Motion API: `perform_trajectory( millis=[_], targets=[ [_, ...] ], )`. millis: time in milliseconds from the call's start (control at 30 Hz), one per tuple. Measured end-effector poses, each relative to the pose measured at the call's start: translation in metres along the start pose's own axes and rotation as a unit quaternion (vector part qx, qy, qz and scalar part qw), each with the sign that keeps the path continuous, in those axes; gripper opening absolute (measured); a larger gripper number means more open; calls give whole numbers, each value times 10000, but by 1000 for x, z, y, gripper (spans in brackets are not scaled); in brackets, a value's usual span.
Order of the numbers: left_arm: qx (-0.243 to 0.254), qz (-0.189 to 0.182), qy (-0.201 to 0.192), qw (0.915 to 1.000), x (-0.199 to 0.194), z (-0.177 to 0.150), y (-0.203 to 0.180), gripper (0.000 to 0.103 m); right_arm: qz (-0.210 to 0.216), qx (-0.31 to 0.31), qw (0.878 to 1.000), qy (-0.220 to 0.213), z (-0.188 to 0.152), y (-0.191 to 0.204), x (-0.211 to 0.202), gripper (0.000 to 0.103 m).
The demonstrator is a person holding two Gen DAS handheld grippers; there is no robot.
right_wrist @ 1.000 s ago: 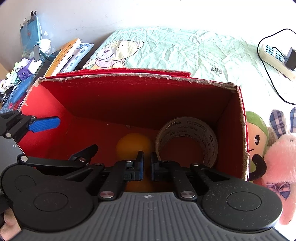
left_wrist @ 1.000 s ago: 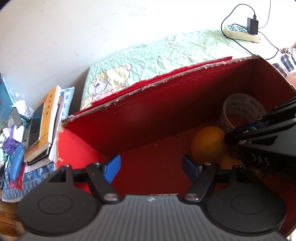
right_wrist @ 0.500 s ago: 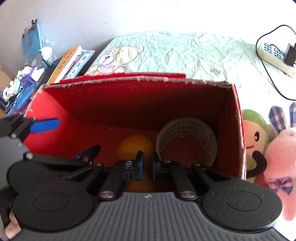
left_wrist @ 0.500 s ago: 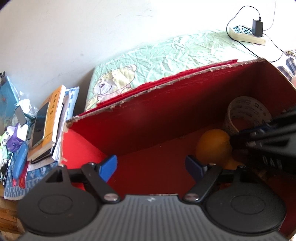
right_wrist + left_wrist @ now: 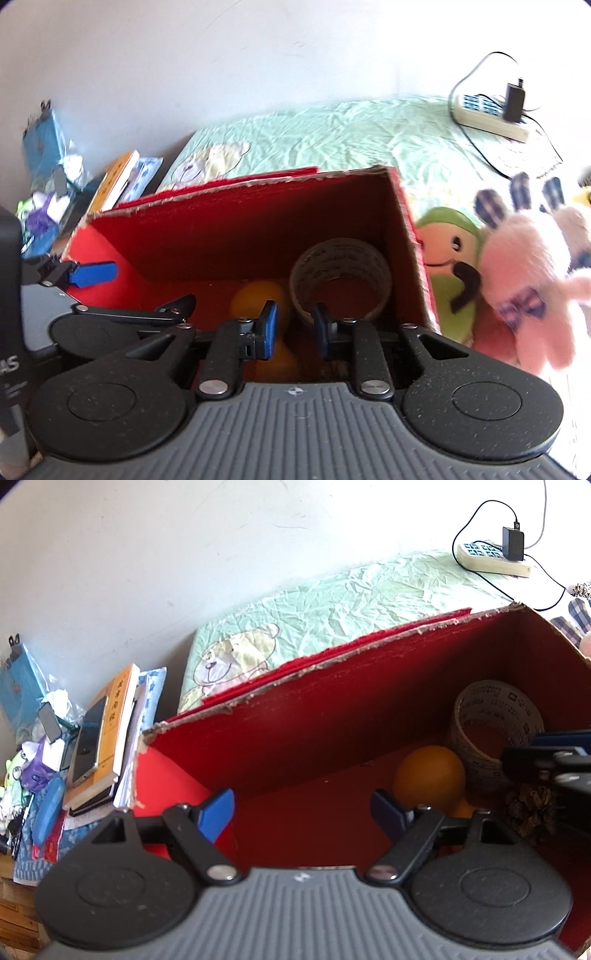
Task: Organize objects
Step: 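Withdraw the open right gripper from the box toward the white ceramic jug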
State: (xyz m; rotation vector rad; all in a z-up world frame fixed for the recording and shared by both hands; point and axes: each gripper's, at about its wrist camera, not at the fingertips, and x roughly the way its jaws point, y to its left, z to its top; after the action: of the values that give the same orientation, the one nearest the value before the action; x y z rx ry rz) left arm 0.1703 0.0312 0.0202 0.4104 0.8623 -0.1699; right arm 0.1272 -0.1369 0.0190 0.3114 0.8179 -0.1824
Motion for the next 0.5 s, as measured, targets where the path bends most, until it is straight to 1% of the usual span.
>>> perform_trajectory(
  millis=[67,100,133,267,333,367,400,433,500],
  targets=[
    [16,1,-50,10000,-3,-1,1,84,-165,-101,9997,-131,-1,4,-6,25],
    [22,14,-68,10000,-3,-1,0,84,-224,-167,9995,-170,-3,6,-10,28],
    [11,20,-99,9999,-4,-1,0,84,-224,-177,9994,-200,-4,7,-13,28],
    [-55,51,-141,9999,-5,-1,1,84,-41,-54,9996,-274,-4,2,-28,32],
    [-105,72,-146,9998,-6,-1,1,84,6,-109,9993,-364,-5,1,-37,38],
    [-125,91,-167,9997,-7,-1,2,84,44,-146,9990,-420,-6,1,-41,44],
    [-150,130,-181,9996,-8,-1,2,84,91,-194,9987,-459,-7,-1,-45,46],
    [-189,205,-196,9994,-11,-2,2,83,147,-241,9985,-466,-10,-2,-48,46],
    [-297,323,-219,9988,-19,-2,4,83,260,-283,9986,-351,-11,-6,-52,45]
  ],
)
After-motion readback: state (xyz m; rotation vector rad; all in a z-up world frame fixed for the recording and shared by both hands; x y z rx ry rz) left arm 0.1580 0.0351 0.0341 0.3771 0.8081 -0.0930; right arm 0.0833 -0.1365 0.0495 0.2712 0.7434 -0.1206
